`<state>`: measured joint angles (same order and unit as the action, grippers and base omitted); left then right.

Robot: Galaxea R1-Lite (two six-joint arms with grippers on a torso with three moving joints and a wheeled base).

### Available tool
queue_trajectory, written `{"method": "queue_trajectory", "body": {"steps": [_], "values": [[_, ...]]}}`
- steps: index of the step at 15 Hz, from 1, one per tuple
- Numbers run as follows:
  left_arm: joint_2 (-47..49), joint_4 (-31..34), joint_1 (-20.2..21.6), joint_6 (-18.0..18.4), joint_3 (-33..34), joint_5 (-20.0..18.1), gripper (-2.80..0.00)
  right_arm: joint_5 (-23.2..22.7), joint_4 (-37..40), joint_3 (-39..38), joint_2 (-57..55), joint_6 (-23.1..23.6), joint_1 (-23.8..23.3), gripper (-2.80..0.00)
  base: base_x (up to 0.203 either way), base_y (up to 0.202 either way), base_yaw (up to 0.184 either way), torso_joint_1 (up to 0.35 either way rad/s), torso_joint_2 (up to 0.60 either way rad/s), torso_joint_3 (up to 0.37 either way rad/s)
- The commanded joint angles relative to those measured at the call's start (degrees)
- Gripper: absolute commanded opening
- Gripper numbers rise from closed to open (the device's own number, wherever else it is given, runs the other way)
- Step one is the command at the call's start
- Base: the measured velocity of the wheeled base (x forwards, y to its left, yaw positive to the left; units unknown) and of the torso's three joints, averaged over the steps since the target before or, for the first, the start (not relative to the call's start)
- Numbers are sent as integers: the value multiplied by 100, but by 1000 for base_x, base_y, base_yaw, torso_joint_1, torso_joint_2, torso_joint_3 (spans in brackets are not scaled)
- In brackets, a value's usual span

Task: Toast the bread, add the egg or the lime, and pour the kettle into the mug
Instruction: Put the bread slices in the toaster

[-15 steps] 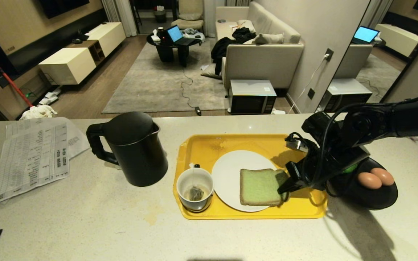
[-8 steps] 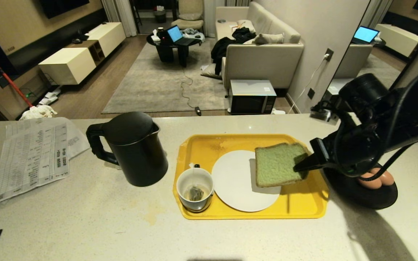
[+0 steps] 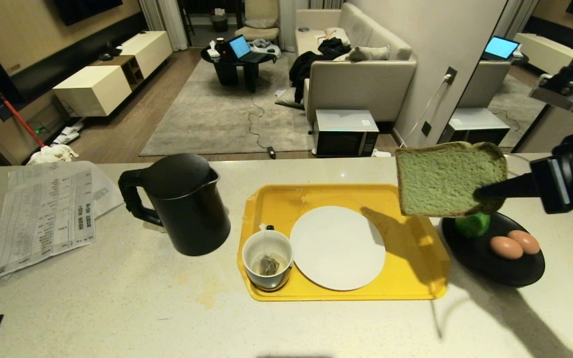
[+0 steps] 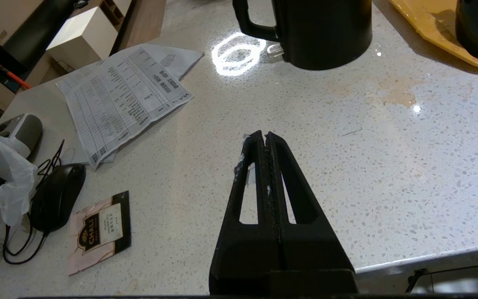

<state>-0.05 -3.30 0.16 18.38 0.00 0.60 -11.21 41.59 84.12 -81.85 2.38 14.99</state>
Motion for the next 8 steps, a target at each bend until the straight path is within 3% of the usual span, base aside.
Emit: {"method": "queue_trajectory", "body": {"steps": [1, 5, 8], "values": [[-4, -4, 2, 8, 0, 2, -280, 226, 16, -92, 652, 325, 3, -280, 0, 0, 0, 0, 0, 0], [-4, -4, 2, 8, 0, 2, -280, 379, -1, -40, 926, 492, 3, -280, 0, 0, 0, 18, -26, -16], [-4, -4, 2, 8, 0, 2, -280, 704, -2, -1, 926, 492, 3, -280, 0, 0, 0, 167, -318, -137]]}}
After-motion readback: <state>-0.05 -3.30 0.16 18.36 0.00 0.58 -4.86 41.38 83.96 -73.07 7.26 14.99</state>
